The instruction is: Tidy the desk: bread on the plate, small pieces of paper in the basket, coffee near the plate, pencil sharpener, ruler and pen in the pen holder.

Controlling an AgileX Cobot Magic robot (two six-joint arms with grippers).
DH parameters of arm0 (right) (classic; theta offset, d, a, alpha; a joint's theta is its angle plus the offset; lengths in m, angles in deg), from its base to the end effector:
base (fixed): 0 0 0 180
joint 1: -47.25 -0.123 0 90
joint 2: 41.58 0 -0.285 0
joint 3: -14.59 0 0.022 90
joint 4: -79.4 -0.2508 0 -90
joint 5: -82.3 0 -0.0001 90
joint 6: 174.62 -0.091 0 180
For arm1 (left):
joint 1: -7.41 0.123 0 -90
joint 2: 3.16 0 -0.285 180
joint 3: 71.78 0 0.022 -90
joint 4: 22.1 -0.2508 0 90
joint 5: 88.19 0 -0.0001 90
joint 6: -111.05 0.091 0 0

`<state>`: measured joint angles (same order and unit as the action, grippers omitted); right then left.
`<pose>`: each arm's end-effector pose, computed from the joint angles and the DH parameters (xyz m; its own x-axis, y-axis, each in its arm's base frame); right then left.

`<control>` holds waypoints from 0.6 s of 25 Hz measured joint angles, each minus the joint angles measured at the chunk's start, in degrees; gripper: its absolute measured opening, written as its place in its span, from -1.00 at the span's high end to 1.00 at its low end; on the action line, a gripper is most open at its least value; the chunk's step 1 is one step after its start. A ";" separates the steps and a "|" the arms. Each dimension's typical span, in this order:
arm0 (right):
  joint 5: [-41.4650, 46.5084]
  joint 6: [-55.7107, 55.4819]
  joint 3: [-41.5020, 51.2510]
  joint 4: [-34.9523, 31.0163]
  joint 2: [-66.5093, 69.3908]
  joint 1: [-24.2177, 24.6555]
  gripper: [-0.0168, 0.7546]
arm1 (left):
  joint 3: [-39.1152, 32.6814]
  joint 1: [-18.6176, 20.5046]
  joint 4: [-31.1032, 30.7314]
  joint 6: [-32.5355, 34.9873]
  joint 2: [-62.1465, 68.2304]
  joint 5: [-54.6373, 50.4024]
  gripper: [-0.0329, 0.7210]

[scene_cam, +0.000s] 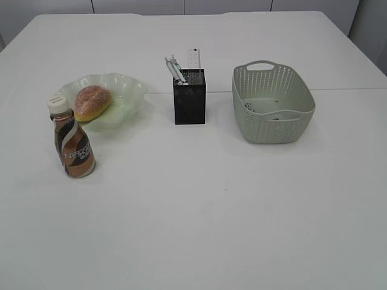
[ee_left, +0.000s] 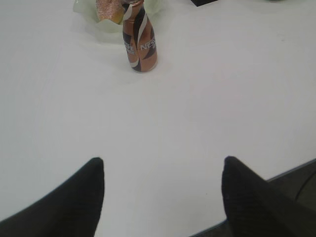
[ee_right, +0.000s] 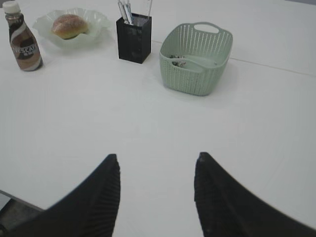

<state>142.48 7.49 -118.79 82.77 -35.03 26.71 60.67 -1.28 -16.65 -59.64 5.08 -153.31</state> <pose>-0.0098 -0.0086 0.2874 -0.3495 -0.2014 -0.9151 -0.3303 0.9404 -0.0808 -0.0103 -0.0064 0.2765 -0.4752 0.1957 -0.8578 0.2838 0.9569 0.0610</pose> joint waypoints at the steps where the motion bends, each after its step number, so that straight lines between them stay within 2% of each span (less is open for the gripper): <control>1: 0.13 0.00 0.56 0.00 0.00 0.00 -0.06 | 0.00 0.00 -0.12 0.00 0.00 0.00 -0.51; 8: 5.25 0.00 2.37 0.00 0.00 0.00 -0.06 | -0.11 0.00 -0.99 0.00 0.00 0.10 -0.50; 15: 5.50 0.00 2.62 -0.10 0.00 0.00 -0.06 | -0.11 0.00 -1.07 0.00 0.00 0.11 -0.46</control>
<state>147.99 7.49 -116.18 82.66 -35.03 26.71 60.55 -1.28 -17.71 -59.64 5.08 -153.20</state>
